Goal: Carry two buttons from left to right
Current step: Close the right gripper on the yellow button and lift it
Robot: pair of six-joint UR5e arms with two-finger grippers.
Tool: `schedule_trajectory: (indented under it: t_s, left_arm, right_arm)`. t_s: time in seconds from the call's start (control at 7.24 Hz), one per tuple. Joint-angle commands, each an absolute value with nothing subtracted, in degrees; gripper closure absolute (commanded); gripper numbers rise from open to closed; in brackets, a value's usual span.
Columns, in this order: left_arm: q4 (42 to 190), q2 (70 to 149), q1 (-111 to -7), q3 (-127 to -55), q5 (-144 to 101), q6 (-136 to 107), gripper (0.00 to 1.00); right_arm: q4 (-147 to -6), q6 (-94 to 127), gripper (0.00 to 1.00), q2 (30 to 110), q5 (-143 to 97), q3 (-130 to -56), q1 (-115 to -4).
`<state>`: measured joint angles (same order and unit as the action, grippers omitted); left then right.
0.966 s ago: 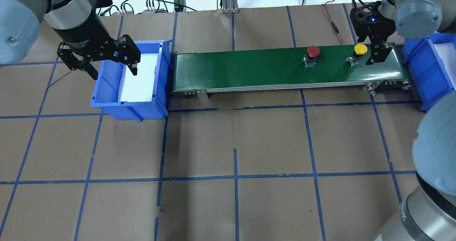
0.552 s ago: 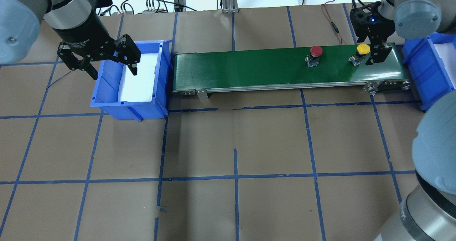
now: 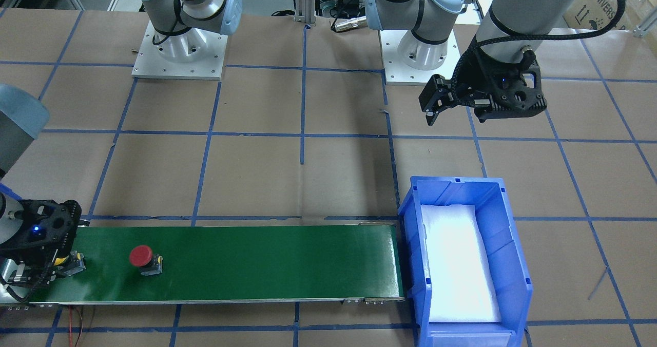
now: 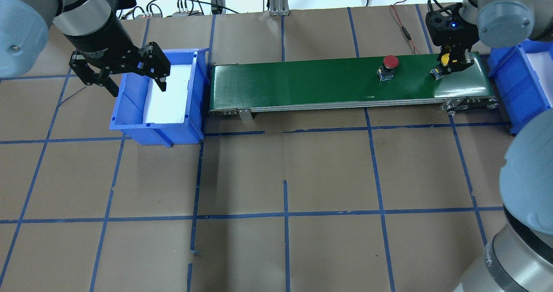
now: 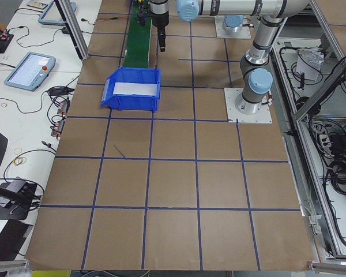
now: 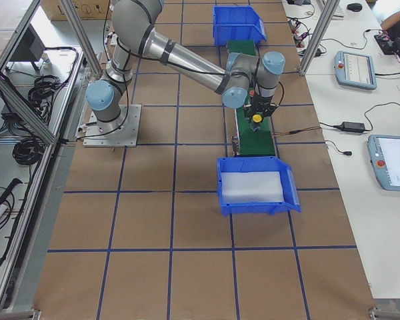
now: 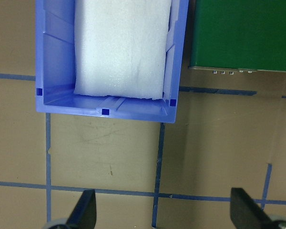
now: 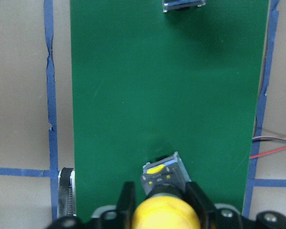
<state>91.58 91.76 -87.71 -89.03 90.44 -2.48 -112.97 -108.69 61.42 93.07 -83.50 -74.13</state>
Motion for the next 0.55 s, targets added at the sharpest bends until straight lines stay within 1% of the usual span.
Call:
schedule_trajectory:
  t_s: [0.0,0.14,0.28,0.41]
  left_arm:
    - [91.6,91.8,-87.7,-89.0,90.4,-2.5,0.0]
    - [91.6,91.8,-87.7,-89.0,90.4,-2.5,0.0]
    - [91.6,91.8,-87.7,-89.0,90.4,-2.5,0.0]
    - [91.6,91.8,-87.7,-89.0,90.4,-2.5,0.0]
  right_arm:
    - [-113.3,-108.5,0.86,62.1,95.8,-82.6,-74.1]
    - [-112.6,-108.5,0.86,62.6,95.7,-80.1,-73.9]
    - [-109.0,-108.8,0.86,63.7,95.2,-76.3,-70.5]
    - [-106.3,-109.0,0.85,64.3,92.4,-73.0,-63.4]
